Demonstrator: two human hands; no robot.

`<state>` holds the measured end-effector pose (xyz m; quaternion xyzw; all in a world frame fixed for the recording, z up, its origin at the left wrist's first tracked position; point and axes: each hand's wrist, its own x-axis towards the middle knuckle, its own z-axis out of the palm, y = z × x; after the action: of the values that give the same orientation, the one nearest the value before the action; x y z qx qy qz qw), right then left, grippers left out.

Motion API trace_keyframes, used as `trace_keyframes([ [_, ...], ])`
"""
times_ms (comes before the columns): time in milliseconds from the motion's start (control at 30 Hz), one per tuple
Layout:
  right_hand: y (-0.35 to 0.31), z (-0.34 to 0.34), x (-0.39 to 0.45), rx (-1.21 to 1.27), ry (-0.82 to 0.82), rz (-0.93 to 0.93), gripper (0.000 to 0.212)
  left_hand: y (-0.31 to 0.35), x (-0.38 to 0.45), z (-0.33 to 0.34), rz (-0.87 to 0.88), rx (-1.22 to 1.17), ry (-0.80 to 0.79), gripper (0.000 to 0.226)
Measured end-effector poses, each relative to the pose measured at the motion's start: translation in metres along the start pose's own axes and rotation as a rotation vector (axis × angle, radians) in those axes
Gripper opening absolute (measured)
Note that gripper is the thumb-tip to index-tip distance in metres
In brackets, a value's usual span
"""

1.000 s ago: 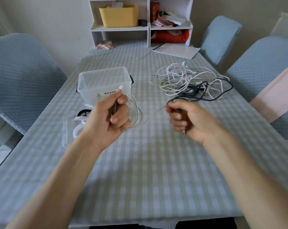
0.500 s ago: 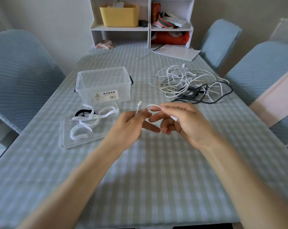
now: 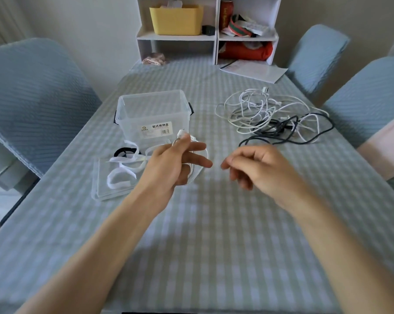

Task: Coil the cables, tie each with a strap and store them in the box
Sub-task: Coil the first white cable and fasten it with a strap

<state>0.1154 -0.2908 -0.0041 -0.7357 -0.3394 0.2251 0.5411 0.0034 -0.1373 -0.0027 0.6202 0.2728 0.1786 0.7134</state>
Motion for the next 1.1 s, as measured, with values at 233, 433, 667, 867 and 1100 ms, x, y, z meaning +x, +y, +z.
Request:
trace_keyframes([
  [233, 0.035, -0.009, 0.018, -0.45, 0.239, -0.104, 0.007, 0.001, 0.001, -0.003, -0.073, 0.016, -0.047, 0.043],
  [433, 0.02, 0.013, 0.048, -0.593, 0.127, -0.071, 0.017, 0.001, 0.002, -0.008, -0.118, -0.002, -0.041, 0.04],
  [667, 0.014, 0.036, 0.076, -0.689, 0.091, 0.037, 0.01, 0.004, 0.005, -0.012, -0.112, -0.015, -0.067, 0.041],
  [867, 0.007, 0.013, 0.054, -0.269, 0.158, -0.13, 0.009, 0.006, 0.004, -0.011, -0.114, 0.014, -0.1, 0.042],
  [1100, -0.014, 0.014, 0.036, 0.067, 0.023, -0.25, 0.012, 0.007, -0.002, -0.01, -0.107, 0.177, -0.215, 0.065],
])
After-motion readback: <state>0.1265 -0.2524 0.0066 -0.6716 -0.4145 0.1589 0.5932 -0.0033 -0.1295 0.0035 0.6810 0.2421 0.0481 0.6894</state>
